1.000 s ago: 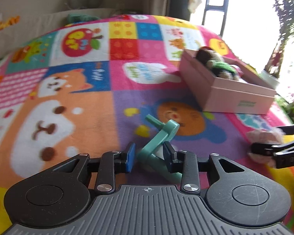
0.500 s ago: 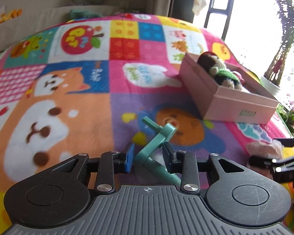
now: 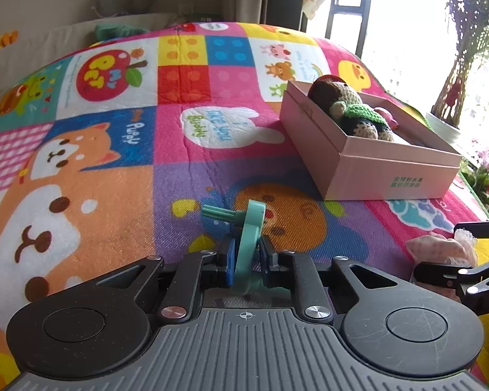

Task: Organize objects
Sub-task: 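Carry teal toy with left tool while right tool carries lace cloth toward box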

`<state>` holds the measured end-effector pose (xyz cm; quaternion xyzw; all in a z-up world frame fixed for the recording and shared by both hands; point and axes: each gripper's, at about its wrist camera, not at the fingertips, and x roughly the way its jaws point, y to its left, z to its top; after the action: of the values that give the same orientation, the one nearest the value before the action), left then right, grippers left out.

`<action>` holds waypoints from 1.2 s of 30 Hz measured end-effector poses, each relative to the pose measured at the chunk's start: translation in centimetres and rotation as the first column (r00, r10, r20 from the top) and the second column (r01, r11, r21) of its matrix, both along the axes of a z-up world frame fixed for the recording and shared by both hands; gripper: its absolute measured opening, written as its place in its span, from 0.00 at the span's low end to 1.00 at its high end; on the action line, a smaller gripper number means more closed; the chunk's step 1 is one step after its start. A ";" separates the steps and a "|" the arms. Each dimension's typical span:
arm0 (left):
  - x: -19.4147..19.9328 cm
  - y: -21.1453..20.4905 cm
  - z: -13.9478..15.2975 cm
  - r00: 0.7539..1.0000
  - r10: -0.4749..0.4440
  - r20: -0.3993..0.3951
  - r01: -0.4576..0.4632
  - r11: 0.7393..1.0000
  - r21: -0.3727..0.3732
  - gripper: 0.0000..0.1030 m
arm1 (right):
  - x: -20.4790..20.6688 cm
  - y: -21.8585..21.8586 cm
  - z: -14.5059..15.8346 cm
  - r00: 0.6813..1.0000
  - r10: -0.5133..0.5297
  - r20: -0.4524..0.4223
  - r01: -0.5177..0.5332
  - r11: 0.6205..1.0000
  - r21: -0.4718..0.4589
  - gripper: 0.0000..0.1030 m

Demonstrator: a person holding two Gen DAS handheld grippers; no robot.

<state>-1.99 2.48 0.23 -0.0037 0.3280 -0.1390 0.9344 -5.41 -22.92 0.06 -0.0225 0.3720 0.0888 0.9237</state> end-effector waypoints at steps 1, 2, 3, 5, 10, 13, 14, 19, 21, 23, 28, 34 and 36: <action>-0.1 0.1 -0.1 1.000 0.003 0.004 -0.003 1.000 -0.007 0.17 | 0.0 -0.1 0.0 1.000 0.005 -0.004 -0.005 1.000 0.003 1.00; -0.2 0.1 -0.1 1.000 0.006 0.008 -0.006 1.000 -0.012 0.17 | 0.0 -0.1 0.0 1.000 0.007 -0.006 -0.007 1.000 0.004 1.00; -0.2 0.1 -0.2 1.000 0.007 0.014 -0.007 1.000 -0.013 0.17 | 0.0 0.0 0.0 1.000 0.009 -0.006 -0.009 1.000 0.002 1.00; -0.3 0.1 -0.2 1.000 0.008 0.021 -0.008 1.000 -0.017 0.17 | 0.0 0.1 0.1 1.000 0.014 -0.006 -0.014 1.000 -0.009 1.00; -0.3 0.6 -0.4 1.000 0.009 0.019 -0.009 0.999 -0.044 0.17 | -1.0 -0.1 0.5 0.998 0.065 -0.020 -0.064 0.998 0.028 1.00; -0.3 0.6 -0.4 1.000 0.010 0.019 -0.009 0.999 -0.048 0.17 | -2.4 0.4 0.7 0.991 0.130 -0.032 -0.131 0.991 -0.024 1.00; -0.3 0.6 -0.4 1.000 0.011 0.019 -0.010 0.999 -0.052 0.17 | -2.7 0.5 0.8 0.990 0.137 -0.024 -0.138 0.988 -0.063 1.00; -0.2 0.7 -0.4 1.000 0.011 0.016 -0.010 0.998 -0.062 0.18 | -3.2 0.1 1.3 0.996 0.065 0.062 -0.049 0.972 -0.230 1.00; -0.2 0.8 -0.4 1.000 0.011 0.016 -0.010 0.998 -0.062 0.18 | -3.1 -0.6 1.9 0.995 0.070 0.065 -0.057 0.982 -0.181 1.00; -0.2 0.8 -0.3 1.000 0.012 0.016 -0.011 0.998 -0.063 0.18 | -2.9 -1.2 2.7 0.995 0.095 0.034 -0.093 0.994 -0.050 1.00; -0.3 0.7 -0.4 1.000 0.012 0.016 -0.011 0.998 -0.062 0.18 | -1.8 -1.1 2.8 0.998 0.062 0.018 -0.063 0.995 0.075 0.91; -0.3 0.7 -0.4 1.000 0.013 0.014 -0.012 0.998 -0.069 0.18 | 0.8 0.6 1.3 0.999 0.043 -0.025 -0.043 0.999 0.009 0.58; -0.2 0.8 -0.4 1.000 0.013 0.012 -0.012 0.997 -0.075 0.18 | 0.6 1.3 1.5 0.997 0.072 -0.016 -0.072 0.997 -0.010 0.40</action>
<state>-2.23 3.28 -0.17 -0.0397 0.3165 -0.1454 0.9365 -4.77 -21.64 1.61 -0.0401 0.3784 0.1204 0.9169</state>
